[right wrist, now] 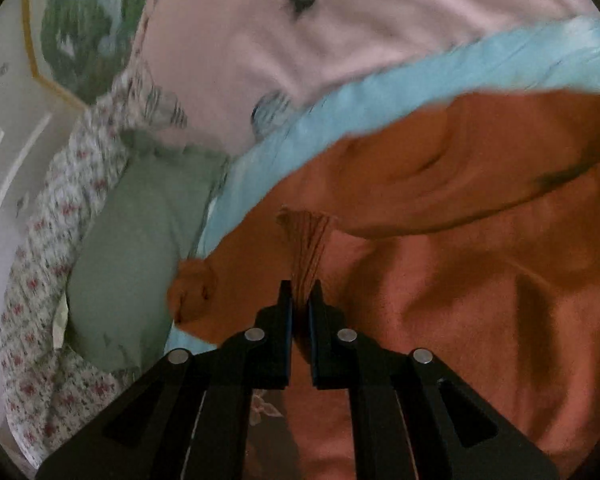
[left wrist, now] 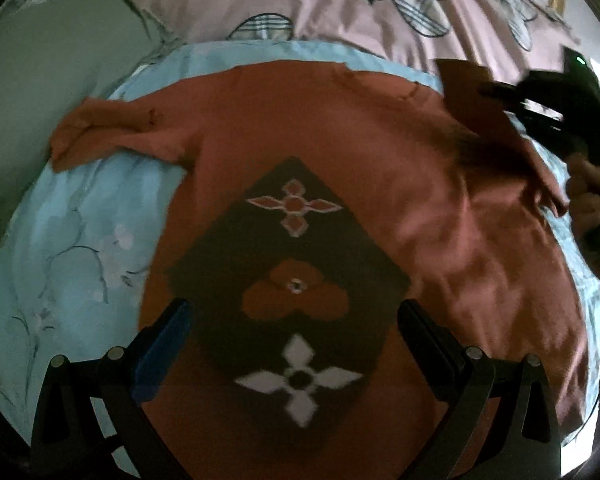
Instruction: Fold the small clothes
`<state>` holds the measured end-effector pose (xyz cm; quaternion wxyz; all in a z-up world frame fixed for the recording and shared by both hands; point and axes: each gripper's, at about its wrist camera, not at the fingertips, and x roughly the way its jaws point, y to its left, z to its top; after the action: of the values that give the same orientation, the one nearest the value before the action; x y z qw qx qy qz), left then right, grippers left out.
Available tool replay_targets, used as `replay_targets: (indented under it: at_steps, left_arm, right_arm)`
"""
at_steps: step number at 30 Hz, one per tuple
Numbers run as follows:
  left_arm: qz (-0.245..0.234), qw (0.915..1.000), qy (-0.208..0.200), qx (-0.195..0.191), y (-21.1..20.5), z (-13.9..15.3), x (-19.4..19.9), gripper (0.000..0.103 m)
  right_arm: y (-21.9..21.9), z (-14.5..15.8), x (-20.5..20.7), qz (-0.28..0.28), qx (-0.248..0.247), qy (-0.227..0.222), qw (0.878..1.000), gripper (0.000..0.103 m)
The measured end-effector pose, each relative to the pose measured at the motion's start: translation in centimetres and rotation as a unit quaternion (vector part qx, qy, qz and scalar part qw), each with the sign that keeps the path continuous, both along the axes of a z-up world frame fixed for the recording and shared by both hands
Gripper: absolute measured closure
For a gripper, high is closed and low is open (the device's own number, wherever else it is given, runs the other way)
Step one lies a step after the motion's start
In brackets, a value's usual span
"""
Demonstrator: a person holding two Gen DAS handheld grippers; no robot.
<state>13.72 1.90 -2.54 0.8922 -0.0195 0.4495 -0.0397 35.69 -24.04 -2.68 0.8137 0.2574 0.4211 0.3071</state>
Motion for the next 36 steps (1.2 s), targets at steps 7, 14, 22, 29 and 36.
replay_targets:
  at_steps: [7,14,22,29,36]
  left_arm:
    - [0.012,0.9986,0.010,-0.050,2.8,-0.8,2.1,0.001]
    - [0.010,0.9965,0.000,-0.083,3.6,-0.6,5.2,0.001]
    - [-0.024,0.9927,0.018,-0.117,1.3,-1.7,13.1,0.001]
    - [-0.026,0.9939,0.019,-0.106,-0.7,-3.3,20.8,0.044]
    - [-0.016,0.9947,-0.060,-0.082,1.3,0.9,18.7,0.096]
  right_arm:
    - [5.7,-4.1,1.7,0.033,0.000,0.042,0.999,0.092]
    - [3.9,-2.9,0.1,0.028,0.016,0.038,0.999,0.054]
    - [-4.6,0.9,-7.8,-0.041,0.015,-0.016,0.999,0.054]
    - [-13.2,1.2,-12.4,-0.154,0.013,-0.021,0.988,0.054]
    - [-19.6,0.9,-10.7,-0.224,-0.057,-0.018,0.973,0.054]
